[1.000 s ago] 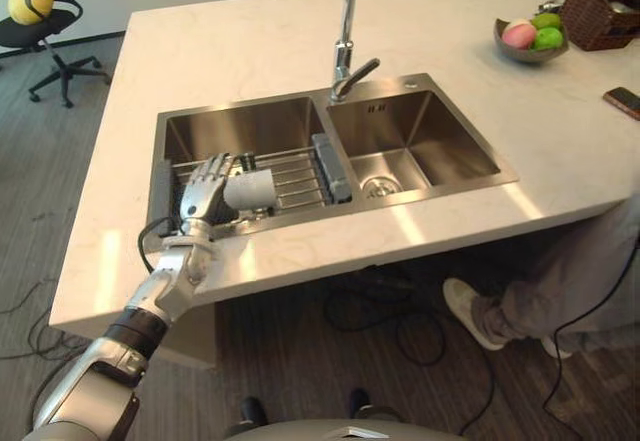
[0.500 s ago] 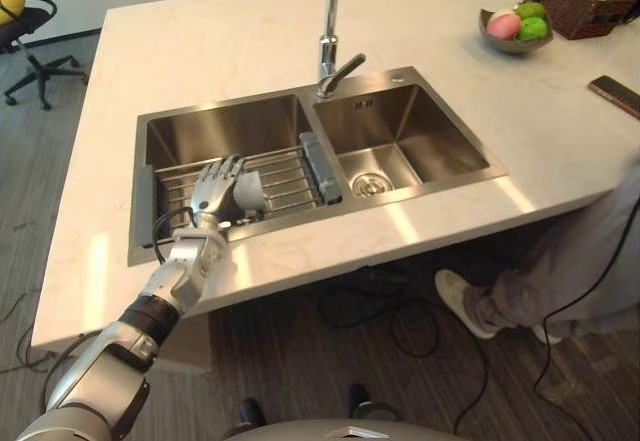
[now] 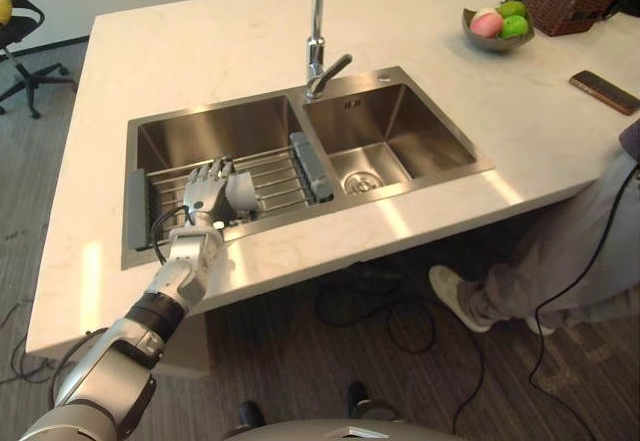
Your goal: Walk over to the sink, pick up the cup, carry it to the dishwasher, place the cup inside the dishwasher, then close the dishwasher door
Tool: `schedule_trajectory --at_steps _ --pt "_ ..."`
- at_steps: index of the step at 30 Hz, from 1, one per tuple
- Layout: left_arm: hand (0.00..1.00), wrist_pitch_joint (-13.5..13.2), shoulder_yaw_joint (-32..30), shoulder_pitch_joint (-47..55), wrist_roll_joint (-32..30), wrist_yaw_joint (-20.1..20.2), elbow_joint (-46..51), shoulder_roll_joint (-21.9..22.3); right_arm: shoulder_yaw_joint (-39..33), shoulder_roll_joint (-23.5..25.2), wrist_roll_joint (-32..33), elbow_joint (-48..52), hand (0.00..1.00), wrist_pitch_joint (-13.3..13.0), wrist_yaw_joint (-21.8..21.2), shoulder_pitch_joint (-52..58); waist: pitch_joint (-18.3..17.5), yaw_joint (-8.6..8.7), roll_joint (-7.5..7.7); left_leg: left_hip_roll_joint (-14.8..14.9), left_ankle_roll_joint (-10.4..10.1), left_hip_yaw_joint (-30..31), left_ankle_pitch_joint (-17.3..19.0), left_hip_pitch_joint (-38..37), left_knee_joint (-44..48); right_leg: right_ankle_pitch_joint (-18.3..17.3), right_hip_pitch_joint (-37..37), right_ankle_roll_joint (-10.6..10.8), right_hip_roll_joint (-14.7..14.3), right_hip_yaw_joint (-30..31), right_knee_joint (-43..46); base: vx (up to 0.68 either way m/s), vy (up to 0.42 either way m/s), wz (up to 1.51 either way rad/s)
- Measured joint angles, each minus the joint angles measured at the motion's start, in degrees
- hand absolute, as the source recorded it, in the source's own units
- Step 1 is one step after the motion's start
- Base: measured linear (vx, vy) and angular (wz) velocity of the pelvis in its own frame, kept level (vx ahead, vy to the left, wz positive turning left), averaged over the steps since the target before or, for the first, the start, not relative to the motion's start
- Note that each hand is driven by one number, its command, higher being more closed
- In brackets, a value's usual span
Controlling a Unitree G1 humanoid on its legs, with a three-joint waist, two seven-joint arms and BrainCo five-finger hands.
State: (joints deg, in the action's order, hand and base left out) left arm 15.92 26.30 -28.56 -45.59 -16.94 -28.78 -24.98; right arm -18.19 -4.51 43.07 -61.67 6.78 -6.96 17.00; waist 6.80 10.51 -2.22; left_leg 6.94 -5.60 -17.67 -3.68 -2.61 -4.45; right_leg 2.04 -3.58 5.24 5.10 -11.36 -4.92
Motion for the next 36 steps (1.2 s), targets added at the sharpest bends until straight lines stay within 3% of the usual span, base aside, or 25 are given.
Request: schedule_trajectory --at_steps 4,6,8,9,10,12,18,23,27,31,36 --pt "0.0 -2.0 -0.9 0.0 -4.3 0.1 -1.2 0.9 0.1 -0.6 0.4 0.0 0.0 0.9 0.0 0.0 0.2 0.2 0.09 0.0 -0.3 0.0 0.2 -0.2 0.0 -0.1 -0.2 0.0 0.0 0.0 0.0 0.0 0.0 0.0" --pt "0.0 -1.6 -0.7 -0.3 -4.8 2.0 -1.2 0.9 0.1 -0.6 0.4 0.0 0.0 0.9 0.0 0.0 0.4 0.32 0.07 0.0 -0.3 0.0 0.2 -0.3 0.0 -0.1 -0.3 0.1 0.0 0.0 0.0 0.0 0.0 0.0" --pt "0.0 0.7 0.3 -1.5 -4.8 6.4 -1.2 0.8 0.1 -0.6 0.4 0.0 0.0 0.9 0.0 0.0 0.6 0.35 -0.02 0.0 -0.3 0.0 0.3 -0.3 0.0 -0.1 -0.3 0.1 0.0 0.0 0.0 0.0 0.0 0.0" --pt "0.0 4.0 1.0 -2.3 -5.6 12.0 -1.2 0.8 0.5 -0.7 0.5 0.1 0.0 0.9 0.1 0.0 0.7 0.45 0.01 0.0 -0.2 0.0 0.3 -0.3 0.0 -0.1 -0.3 0.0 0.0 0.1 0.0 0.0 0.0 0.0" --pt "0.0 4.8 1.0 -2.3 -6.0 13.5 -1.2 0.8 0.9 -0.7 0.5 0.1 0.0 0.9 0.1 0.0 0.7 0.58 -0.02 0.0 -0.2 0.0 0.3 -0.4 0.0 -0.2 -0.3 0.0 0.0 0.1 0.0 0.0 0.0 0.0" --pt "0.0 6.6 1.7 -2.3 -7.5 15.3 -0.8 1.0 1.3 -0.8 0.6 0.2 0.0 0.9 0.5 0.0 0.7 0.65 -0.19 0.0 0.0 -0.2 0.3 -0.5 0.0 -0.2 -0.4 0.1 0.0 0.2 0.1 0.0 0.0 -0.02" --pt "0.0 7.8 2.1 -2.6 -10.9 16.7 -1.1 1.4 2.5 -1.0 2.0 0.5 0.0 1.1 2.3 -0.1 0.7 0.77 -0.2 0.0 0.0 -0.5 0.4 -0.6 0.0 -0.1 -0.3 0.0 -0.1 0.5 0.3 0.0 0.0 -0.02" --pt "0.0 10.4 2.6 -4.2 -11.2 20.4 -2.8 1.3 4.6 -1.8 2.5 1.3 0.0 1.3 2.4 -0.1 0.9 1.39 -0.22 0.0 -0.4 -1.4 0.9 -1.2 0.0 -0.1 -0.3 0.0 0.0 1.5 0.0 -0.01 0.0 -0.09" --pt "0.0 10.2 2.5 -5.6 -13.2 23.1 -4.3 1.1 4.6 -1.9 2.7 2.3 0.0 2.0 2.5 -0.1 1.6 1.9 -0.54 0.0 -0.6 -1.6 1.1 -1.4 0.0 -0.2 -0.3 0.1 0.0 1.7 0.0 0.0 -0.004 -0.03" --pt "0.0 4.0 2.5 -6.4 -13.0 26.1 -4.3 -0.1 5.1 -2.2 2.7 2.4 0.0 2.2 2.9 -0.1 1.7 1.73 -0.85 0.0 -0.4 -1.6 1.1 -1.4 0.0 -0.2 -0.3 0.1 0.0 1.8 0.3 0.01 -0.002 0.0" --pt "0.0 2.3 3.4 -8.2 -12.3 32.3 -3.3 -0.5 6.3 -2.6 2.8 2.4 0.0 2.2 3.8 -0.4 1.8 1.87 -0.94 -0.1 -0.2 -1.6 1.2 -1.5 0.0 -0.3 -0.4 0.2 0.0 1.8 0.4 0.0 0.0 0.0"
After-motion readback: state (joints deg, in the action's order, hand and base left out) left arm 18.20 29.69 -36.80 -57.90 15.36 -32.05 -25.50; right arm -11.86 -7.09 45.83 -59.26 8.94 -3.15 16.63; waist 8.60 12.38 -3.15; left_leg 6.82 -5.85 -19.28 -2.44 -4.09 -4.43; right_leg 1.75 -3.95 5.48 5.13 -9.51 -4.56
